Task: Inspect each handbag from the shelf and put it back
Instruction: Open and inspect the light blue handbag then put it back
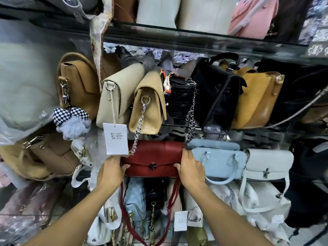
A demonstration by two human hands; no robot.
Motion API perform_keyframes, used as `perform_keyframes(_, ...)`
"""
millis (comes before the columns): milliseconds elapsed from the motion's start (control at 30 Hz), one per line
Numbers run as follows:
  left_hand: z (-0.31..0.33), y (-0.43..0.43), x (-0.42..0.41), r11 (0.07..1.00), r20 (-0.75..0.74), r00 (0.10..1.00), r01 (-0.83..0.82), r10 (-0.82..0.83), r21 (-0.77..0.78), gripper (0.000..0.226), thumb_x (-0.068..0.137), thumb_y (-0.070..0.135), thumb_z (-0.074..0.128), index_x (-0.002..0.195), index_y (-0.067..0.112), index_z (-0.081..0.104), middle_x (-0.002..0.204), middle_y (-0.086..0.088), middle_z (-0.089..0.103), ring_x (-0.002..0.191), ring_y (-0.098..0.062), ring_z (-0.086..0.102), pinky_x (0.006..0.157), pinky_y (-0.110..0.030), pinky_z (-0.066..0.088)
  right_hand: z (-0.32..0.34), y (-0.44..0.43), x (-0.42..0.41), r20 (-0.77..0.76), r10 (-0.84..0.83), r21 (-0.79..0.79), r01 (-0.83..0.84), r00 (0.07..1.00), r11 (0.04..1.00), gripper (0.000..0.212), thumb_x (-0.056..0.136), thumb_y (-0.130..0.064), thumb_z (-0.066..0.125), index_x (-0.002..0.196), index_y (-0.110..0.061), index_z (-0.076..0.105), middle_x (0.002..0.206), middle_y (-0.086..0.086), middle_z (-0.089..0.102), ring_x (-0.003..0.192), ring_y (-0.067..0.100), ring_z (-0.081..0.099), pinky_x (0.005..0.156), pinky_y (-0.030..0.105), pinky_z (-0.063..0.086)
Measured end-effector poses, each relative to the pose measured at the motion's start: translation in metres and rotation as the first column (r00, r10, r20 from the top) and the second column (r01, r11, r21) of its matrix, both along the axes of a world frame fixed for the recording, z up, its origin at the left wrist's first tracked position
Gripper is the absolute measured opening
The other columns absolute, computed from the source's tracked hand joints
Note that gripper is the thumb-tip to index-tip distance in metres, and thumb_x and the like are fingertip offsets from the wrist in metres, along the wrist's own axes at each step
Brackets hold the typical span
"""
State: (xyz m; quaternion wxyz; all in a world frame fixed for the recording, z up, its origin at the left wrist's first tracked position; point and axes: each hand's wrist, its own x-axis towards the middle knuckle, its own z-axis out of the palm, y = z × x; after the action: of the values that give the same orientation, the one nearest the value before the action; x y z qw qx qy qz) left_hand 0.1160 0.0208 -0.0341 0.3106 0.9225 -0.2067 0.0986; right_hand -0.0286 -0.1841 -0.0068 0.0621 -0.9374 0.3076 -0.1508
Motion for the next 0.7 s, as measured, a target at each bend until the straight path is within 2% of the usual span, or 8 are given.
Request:
perform_keyframes(67,0.000,0.003,0.001,1.000,0.002,1.000,0.017,-0.017,-0.023,0.022,0.088,0.022,0.077,0.087,0.004,0.063,0.076,-0.017,0.064,0.079,-0.043,0.065,0.063,-0.036,0.039,0.001,0.001,-0.001,-0.014,-0.002,-0.049,0.001,1.000,0.999,0.060,0.102,-0.041,0.056,0.151,-0.015,0.031,0.145,0.002,0.048,0.117,0.032,0.065,0.089,0.042,0.050)
perform_keyframes(167,0.001,0.005,0.002,0.997,-0.016,0.999,0.047,-0.048,-0.054,0.020,0.088,0.021,0.076,0.095,0.005,0.065,0.088,-0.020,0.067,0.083,-0.044,0.065,0.066,-0.036,0.042,0.004,0.001,0.000,-0.026,-0.011,-0.092,0.009,1.000,0.996,0.058,0.103,-0.042,0.055,0.149,-0.015,0.033,0.143,0.001,0.052,0.118,0.028,0.065,0.088,0.039,0.050)
perform_keyframes(267,0.002,0.003,-0.005,0.997,-0.060,0.995,0.072,-0.074,-0.031,0.040,0.090,0.033,0.073,0.113,0.005,0.058,0.099,-0.018,0.065,0.093,-0.041,0.062,0.074,-0.042,0.051,0.004,0.003,-0.002,-0.025,-0.026,-0.104,0.023,0.999,0.994,0.058,0.102,-0.039,0.056,0.149,-0.015,0.033,0.143,0.002,0.054,0.118,0.028,0.066,0.089,0.038,0.050)
perform_keyframes(367,0.004,0.003,-0.009,0.996,-0.136,0.987,0.090,-0.091,-0.009,0.046,0.089,0.044,0.071,0.113,0.007,0.057,0.100,-0.014,0.064,0.099,-0.037,0.063,0.082,-0.043,0.054,0.002,0.006,-0.009,0.015,-0.009,-0.072,0.010,1.000,0.997,0.060,0.104,-0.035,0.054,0.155,-0.017,0.028,0.147,0.002,0.051,0.118,0.031,0.065,0.091,0.041,0.050)
perform_keyframes(433,0.004,0.001,-0.010,0.997,-0.215,0.974,0.064,-0.070,-0.037,0.060,0.084,0.052,0.073,0.122,0.008,0.056,0.114,-0.014,0.062,0.111,-0.036,0.060,0.092,-0.046,0.053,0.002,0.003,-0.016,0.066,0.029,-0.011,-0.029,0.997,1.000,0.054,0.104,-0.034,0.052,0.153,-0.020,0.033,0.147,0.001,0.050,0.118,0.034,0.062,0.091,0.043,0.049)
perform_keyframes(533,0.009,-0.010,-0.024,0.991,-0.253,0.967,-0.029,-0.004,-0.128,0.089,0.078,0.063,0.073,0.138,0.002,0.046,0.136,-0.022,0.048,0.131,-0.042,0.045,0.107,-0.053,0.043,0.005,-0.007,-0.033,0.129,0.056,0.048,-0.063,0.990,0.997,0.046,0.102,-0.034,0.054,0.146,-0.021,0.044,0.144,0.002,0.052,0.117,0.033,0.062,0.090,0.043,0.049)
perform_keyframes(633,0.021,-0.027,-0.053,0.987,-0.199,0.977,-0.108,0.083,-0.118,0.099,0.086,0.058,0.069,0.146,-0.009,0.029,0.151,-0.031,0.030,0.145,-0.044,0.023,0.117,-0.057,0.025,0.011,-0.024,-0.051,0.160,0.060,0.042,-0.067,0.985,0.997,0.041,0.100,-0.034,0.057,0.138,-0.022,0.051,0.137,0.001,0.055,0.111,0.030,0.064,0.089,0.044,0.051)
perform_keyframes(700,0.026,-0.041,-0.069,0.985,-0.141,0.987,-0.103,0.084,-0.136,0.100,0.089,0.053,0.068,0.151,-0.009,0.019,0.156,-0.035,0.023,0.148,-0.047,0.014,0.121,-0.057,0.013,0.015,-0.039,-0.062,0.171,0.058,0.025,-0.063,0.984,0.998,0.039,0.100,-0.036,0.057,0.136,-0.021,0.054,0.134,0.001,0.056,0.112,0.029,0.064,0.088,0.044,0.052)
